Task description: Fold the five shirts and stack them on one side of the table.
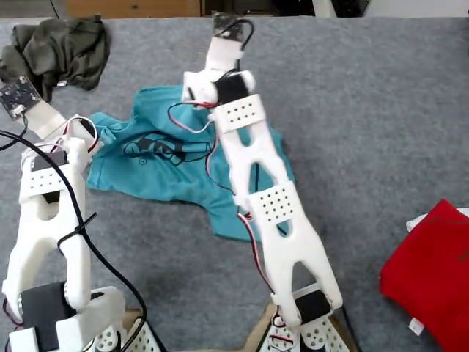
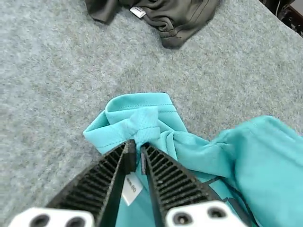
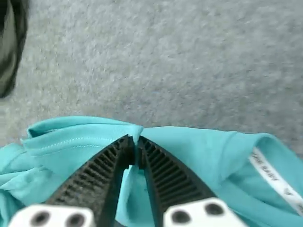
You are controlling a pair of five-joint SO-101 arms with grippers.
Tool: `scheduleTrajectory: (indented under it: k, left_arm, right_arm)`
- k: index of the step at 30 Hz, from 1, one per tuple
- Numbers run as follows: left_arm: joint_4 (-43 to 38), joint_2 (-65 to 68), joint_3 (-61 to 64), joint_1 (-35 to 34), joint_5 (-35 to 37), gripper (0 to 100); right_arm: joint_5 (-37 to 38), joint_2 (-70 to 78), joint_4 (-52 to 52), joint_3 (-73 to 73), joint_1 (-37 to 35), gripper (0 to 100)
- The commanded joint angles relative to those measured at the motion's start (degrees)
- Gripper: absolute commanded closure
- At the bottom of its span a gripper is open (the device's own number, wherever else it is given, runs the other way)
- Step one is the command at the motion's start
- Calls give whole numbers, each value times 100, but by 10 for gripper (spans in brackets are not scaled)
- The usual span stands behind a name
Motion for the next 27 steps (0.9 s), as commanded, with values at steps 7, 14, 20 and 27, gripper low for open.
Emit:
scheduleTrajectory:
  k: [7, 14, 20, 27]
  left_arm:
    - [167, -347, -695, 44, 0, 981]
    - [1670, -1015, -2022, 334, -44, 981]
    - [3086, -1200, -3130, 571, -44, 981]
    - [4158, -1218, -3930, 519, -44, 981]
  right_arm:
    - [105, -1868, 290, -330, 382, 993]
    - [290, -3196, 809, -286, 796, 993]
    - [695, -3978, 1451, -312, 1332, 993]
    - [791, -4848, 1837, -330, 1701, 993]
